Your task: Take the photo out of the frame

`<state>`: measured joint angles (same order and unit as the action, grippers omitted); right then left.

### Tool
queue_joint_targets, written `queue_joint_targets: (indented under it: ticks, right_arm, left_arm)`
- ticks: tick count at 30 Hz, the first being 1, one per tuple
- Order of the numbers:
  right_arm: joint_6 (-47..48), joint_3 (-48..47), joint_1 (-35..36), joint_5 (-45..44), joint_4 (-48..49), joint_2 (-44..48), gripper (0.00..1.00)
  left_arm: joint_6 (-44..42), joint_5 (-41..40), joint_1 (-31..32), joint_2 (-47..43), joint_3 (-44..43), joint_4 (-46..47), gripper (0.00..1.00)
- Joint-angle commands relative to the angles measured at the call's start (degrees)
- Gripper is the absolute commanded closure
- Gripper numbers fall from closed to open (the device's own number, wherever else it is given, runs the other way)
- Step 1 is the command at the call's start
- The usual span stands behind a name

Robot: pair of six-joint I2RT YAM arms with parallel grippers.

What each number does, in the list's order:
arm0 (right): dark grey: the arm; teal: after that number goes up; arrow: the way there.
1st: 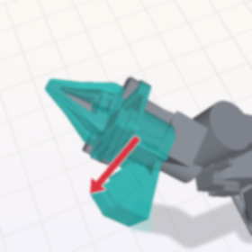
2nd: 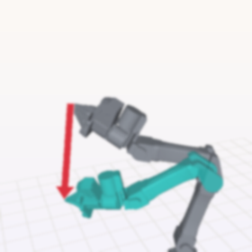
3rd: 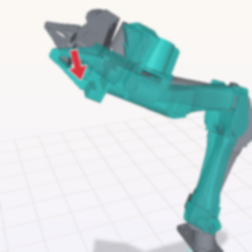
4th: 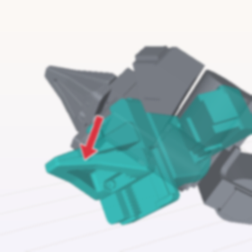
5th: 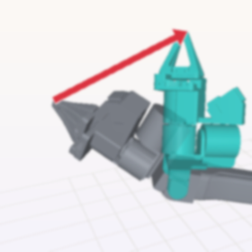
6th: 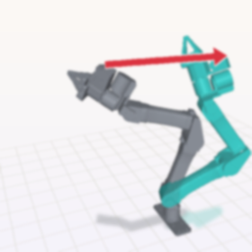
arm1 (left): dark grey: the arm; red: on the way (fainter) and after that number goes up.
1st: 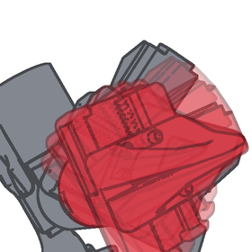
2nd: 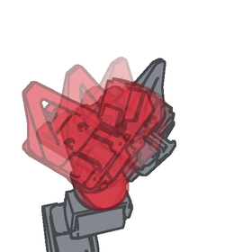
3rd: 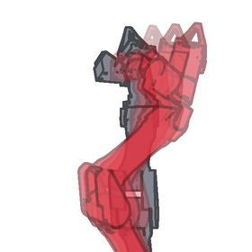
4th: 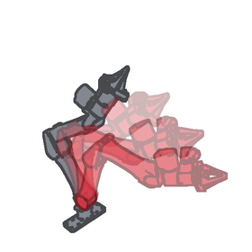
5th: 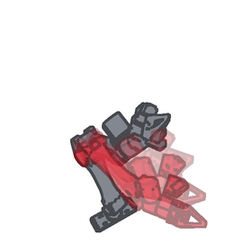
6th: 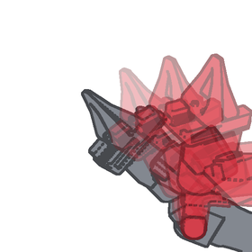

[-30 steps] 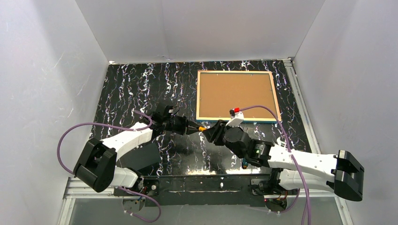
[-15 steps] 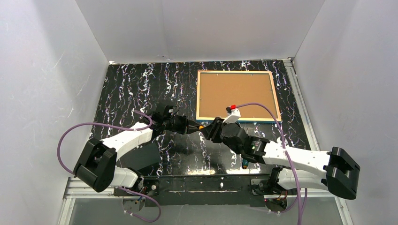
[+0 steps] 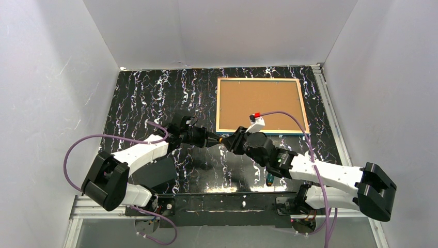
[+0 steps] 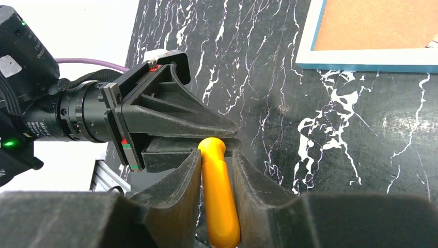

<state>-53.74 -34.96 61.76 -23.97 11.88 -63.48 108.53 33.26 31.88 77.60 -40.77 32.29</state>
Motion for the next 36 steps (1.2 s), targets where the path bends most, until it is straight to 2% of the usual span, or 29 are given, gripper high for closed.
queue_joint_targets:
  ticks: [1, 5, 6, 8, 12, 13, 14, 15, 16, 17, 19, 22, 25, 27, 33, 36]
  right_arm:
    - [1.3, -1.5, -0.8, 0.6, 3.4, -0.6, 0.63]
    - [1.0, -1.7, -1.2, 1.8, 4.1, -1.5, 0.65]
    - [1.1, -1.8, -1.3, 2.3, 4.3, -1.8, 0.70]
    - [1.5, -2.2, -1.5, 2.5, 4.2, -2.4, 0.98]
    - [2.0, -3.9, -1.9, 0.8, -0.3, -2.4, 0.99]
    - [2.0, -3.9, -2.0, 0.2, -1.4, -2.1, 0.99]
    - [1.4, -4.1, -2.2, -0.5, -3.0, -1.8, 0.99]
    - [1.0, -4.4, -2.4, -1.2, -5.4, -1.6, 0.99]
    - [0.8, -4.8, -2.7, -1.7, -7.6, -1.5, 0.99]
    - [0.9, -5.2, -3.0, -2.0, -9.7, -1.5, 0.99]
    - [1.4, -6.4, -4.5, -2.2, -14.7, -1.9, 0.99]
    - [3.8, -8.2, -8.7, 0.1, -17.6, -2.3, 0.99]
    - [6.3, -10.8, -17.4, 7.5, -16.9, -5.1, 0.99]
    - [8.3, -13.2, -21.9, 12.8, -15.1, -8.0, 0.99]
    - [13.2, -27.4, -29.8, 22.8, -16.5, -22.4, 0.99]
    - [14.7, -33.8, -31.9, 27.0, -17.3, -28.9, 0.99]
  left_arm:
    - [0.5, 1.4, 0.4, 0.7, -1.0, -1.2, 1.00]
    - [1.0, 1.4, 0.4, 1.2, -1.4, -0.4, 1.00]
    - [1.0, 1.5, 0.4, 1.3, -1.6, -0.3, 1.00]
    - [0.6, 1.6, 0.4, 1.4, -2.1, -0.3, 1.00]
    - [-4.7, 1.6, -0.2, 1.3, -3.1, -3.9, 1.00]
    - [-7.1, 1.7, -0.8, 1.6, -3.3, -5.6, 0.87]
    - [-10.3, 1.9, -1.7, 1.9, -3.8, -6.8, 0.63]
    - [-14.9, 2.2, -2.9, 2.2, -4.7, -8.4, 0.43]
    - [-20.2, 2.5, -4.6, 2.4, -5.8, -12.8, 0.28]
    - [-25.7, 2.7, -6.4, 2.5, -7.4, -18.1, 0.20]
    - [-37.5, 2.6, -10.5, 3.0, -10.7, -27.6, 0.15]
    - [-52.7, -2.9, -14.6, 3.8, -16.1, -41.0, 0.03]
    - [-61.9, -7.6, -15.0, 8.9, -22.6, -50.0, 0.02]
    - [-62.2, -7.1, -14.9, 12.0, -24.0, -48.8, 0.03]
    - [-60.8, 2.2, -14.7, 24.3, -31.0, -44.2, 0.21]
    - [-60.5, 3.9, -14.6, 30.3, -35.9, -44.1, 0.26]
